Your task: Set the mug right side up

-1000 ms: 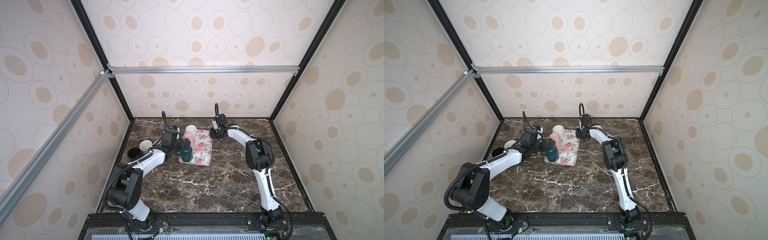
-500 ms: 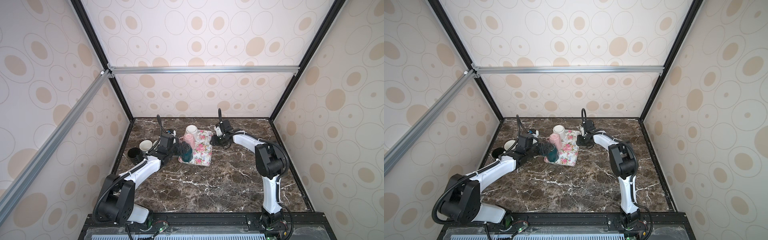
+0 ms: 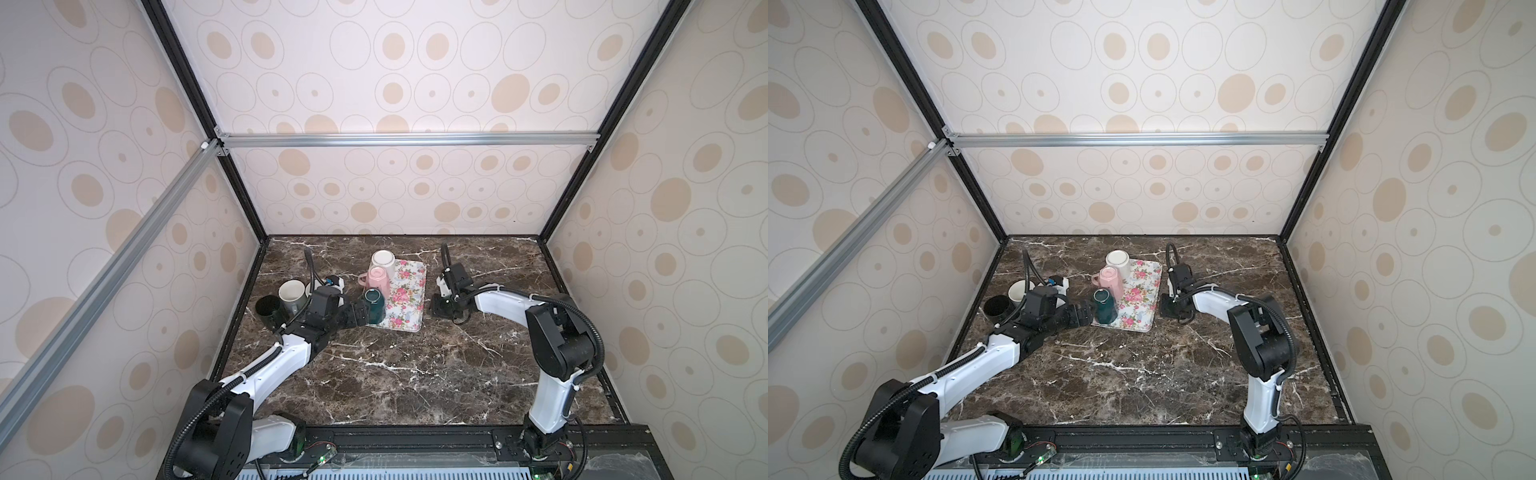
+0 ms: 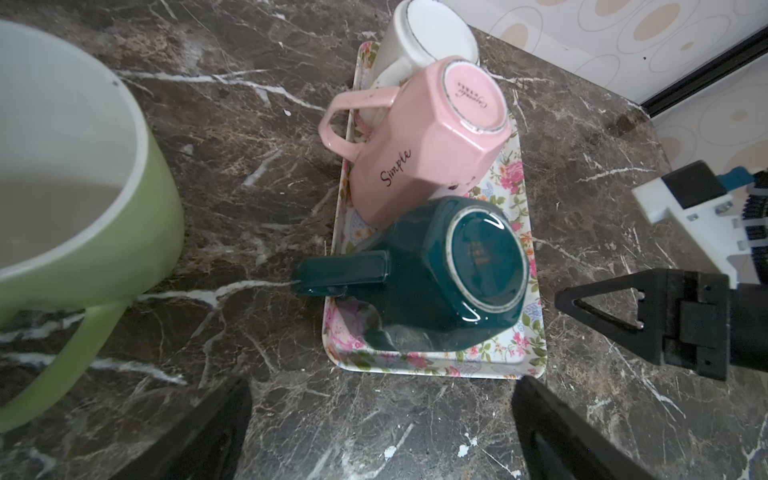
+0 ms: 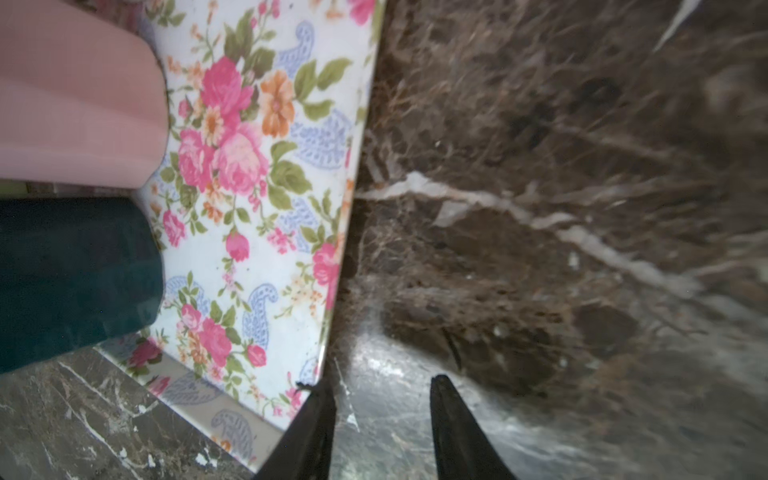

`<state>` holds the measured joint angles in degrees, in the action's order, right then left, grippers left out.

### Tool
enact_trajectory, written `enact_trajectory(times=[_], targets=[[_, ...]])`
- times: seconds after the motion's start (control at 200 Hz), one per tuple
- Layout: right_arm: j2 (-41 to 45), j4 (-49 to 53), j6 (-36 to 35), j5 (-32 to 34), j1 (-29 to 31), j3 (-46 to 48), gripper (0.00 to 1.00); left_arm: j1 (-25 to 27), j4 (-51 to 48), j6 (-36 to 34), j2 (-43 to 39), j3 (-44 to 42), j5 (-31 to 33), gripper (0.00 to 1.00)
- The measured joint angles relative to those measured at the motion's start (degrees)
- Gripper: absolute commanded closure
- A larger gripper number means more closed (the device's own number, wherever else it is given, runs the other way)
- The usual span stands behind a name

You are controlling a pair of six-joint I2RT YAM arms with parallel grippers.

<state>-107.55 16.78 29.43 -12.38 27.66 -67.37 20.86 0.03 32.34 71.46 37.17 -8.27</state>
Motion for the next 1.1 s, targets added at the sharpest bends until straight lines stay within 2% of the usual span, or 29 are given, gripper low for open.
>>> enact_trajectory(times=[0.335,0.835,1.1], targets=[[0.1,-1.9,2.1,-0.5,1.8,0.3,0.63,0.2,0.0,0.0,-0.8,-0.9,-0.4,0.02],[-0.2,1.7,2.3,6.9,6.5,0.1,0.71,0.2,0.2,0.0,-0.5,-0.9,-0.7,0.02],[-2.7,5.2,1.9,11.5,8.6,-3.4,0.74,0.2,0.3,0.0,-0.3,-0.9,-1.1,0.02]])
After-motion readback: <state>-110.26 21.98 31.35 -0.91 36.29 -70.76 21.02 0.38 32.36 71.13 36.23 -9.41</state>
